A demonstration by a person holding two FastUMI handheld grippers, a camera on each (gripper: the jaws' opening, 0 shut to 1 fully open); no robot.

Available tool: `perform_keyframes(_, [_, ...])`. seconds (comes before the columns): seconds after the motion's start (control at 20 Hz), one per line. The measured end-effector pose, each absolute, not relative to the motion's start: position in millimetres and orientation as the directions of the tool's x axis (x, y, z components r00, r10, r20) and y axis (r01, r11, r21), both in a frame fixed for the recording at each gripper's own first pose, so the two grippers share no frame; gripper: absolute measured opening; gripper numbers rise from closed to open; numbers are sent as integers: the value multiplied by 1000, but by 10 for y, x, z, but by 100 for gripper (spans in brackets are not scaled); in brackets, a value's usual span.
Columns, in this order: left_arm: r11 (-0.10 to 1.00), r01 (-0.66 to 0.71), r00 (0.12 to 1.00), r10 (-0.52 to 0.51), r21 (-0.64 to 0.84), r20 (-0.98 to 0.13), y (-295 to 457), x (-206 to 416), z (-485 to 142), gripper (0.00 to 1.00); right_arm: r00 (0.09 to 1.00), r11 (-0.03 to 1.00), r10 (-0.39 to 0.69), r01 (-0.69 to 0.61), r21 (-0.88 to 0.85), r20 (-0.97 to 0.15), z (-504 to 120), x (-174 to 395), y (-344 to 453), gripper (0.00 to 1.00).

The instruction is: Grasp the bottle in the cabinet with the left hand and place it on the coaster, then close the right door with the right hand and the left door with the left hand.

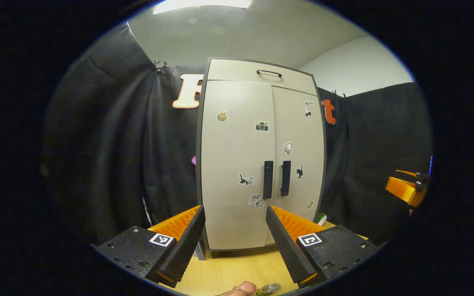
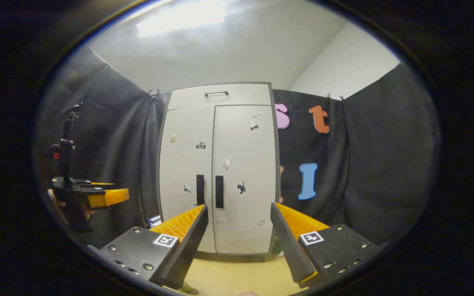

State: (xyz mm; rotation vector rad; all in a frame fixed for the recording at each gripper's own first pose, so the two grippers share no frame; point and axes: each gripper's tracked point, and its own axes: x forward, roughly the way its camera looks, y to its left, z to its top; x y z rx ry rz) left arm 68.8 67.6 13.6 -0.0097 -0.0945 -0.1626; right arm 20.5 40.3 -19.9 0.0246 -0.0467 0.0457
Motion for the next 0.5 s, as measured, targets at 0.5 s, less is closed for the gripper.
perform_keyframes(0.5, [974, 226, 969, -226, 8, 104, 715, 734, 10, 94, 999, 999, -25, 24, 23, 41, -247, 184, 568, 92])
